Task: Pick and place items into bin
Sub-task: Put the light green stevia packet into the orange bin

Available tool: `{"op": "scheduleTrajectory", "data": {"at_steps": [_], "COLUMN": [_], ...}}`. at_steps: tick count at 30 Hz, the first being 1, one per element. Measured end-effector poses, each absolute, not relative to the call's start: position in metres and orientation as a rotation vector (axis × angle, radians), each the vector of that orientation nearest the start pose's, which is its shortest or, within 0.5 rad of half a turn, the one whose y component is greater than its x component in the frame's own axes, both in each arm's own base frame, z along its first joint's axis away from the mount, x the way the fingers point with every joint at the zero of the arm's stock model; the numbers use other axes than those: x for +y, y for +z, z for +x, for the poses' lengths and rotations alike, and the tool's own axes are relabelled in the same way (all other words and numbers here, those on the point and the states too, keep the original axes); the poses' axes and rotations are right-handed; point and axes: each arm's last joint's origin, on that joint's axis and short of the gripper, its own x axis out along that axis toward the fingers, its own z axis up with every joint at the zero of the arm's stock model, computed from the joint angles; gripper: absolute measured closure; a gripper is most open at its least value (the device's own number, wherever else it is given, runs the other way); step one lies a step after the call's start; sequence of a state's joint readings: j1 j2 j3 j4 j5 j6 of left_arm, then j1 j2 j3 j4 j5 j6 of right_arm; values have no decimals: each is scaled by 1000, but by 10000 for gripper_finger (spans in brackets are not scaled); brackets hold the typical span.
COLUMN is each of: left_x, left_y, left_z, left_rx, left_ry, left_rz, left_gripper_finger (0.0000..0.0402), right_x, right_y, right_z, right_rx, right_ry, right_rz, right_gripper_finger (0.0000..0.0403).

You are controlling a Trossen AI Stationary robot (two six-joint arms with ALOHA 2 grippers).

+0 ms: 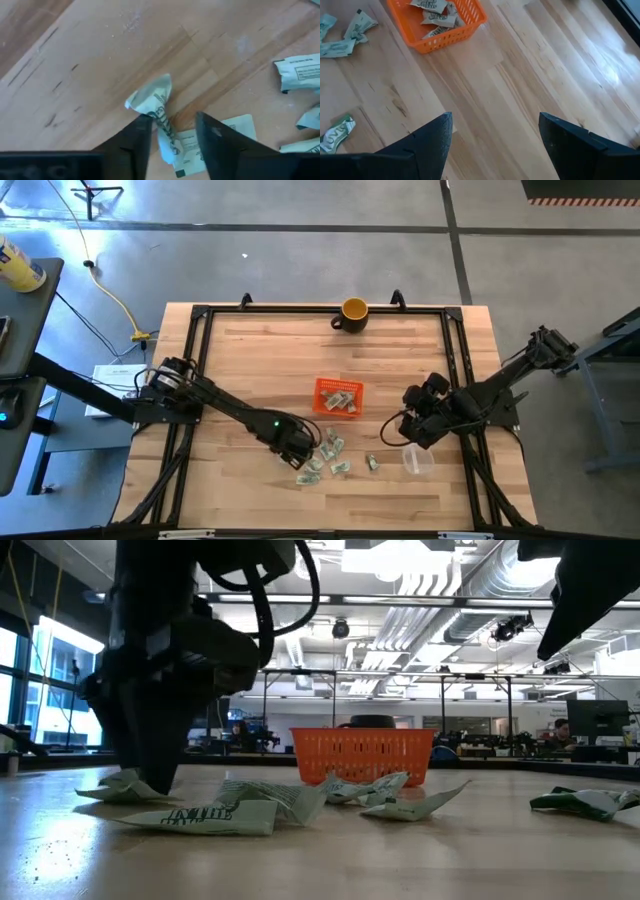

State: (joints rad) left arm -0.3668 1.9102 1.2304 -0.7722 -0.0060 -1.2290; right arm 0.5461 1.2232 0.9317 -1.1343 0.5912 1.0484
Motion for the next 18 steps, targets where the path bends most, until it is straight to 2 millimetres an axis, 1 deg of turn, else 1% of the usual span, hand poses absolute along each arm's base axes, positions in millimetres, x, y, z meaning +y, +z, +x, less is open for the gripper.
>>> {"op": "scheduleTrajectory", "data": {"at_steps": [3, 6, 7, 9, 12, 15, 16, 18], "left_x": [-125, -124, -124, -124, -125, -127, -127, -125], "left_y": [149, 150, 150, 151, 162, 180, 187, 205], "left_z": [326, 327, 327, 327, 331, 338, 341, 351], "left_rx": [1366, 1350, 1347, 1347, 1358, 1340, 1323, 1255], "left_ry": [588, 565, 560, 559, 540, 502, 494, 470], "left_rz": [-719, -678, -667, -654, -605, -545, -508, -424], "left_gripper_finger": [290, 363, 377, 378, 360, 370, 378, 381], "right_x": [88, 88, 87, 87, 87, 87, 87, 86], "right_y": [248, 248, 248, 248, 248, 248, 248, 248], "right_z": [175, 175, 175, 175, 175, 174, 174, 174], "right_rx": [995, 994, 994, 994, 993, 987, 984, 985], "right_ry": [-617, -619, -620, -624, -630, -636, -639, -644], "right_rz": [155, 155, 156, 162, 164, 155, 151, 143], "right_gripper_finger": [116, 116, 116, 116, 116, 116, 116, 116]}}
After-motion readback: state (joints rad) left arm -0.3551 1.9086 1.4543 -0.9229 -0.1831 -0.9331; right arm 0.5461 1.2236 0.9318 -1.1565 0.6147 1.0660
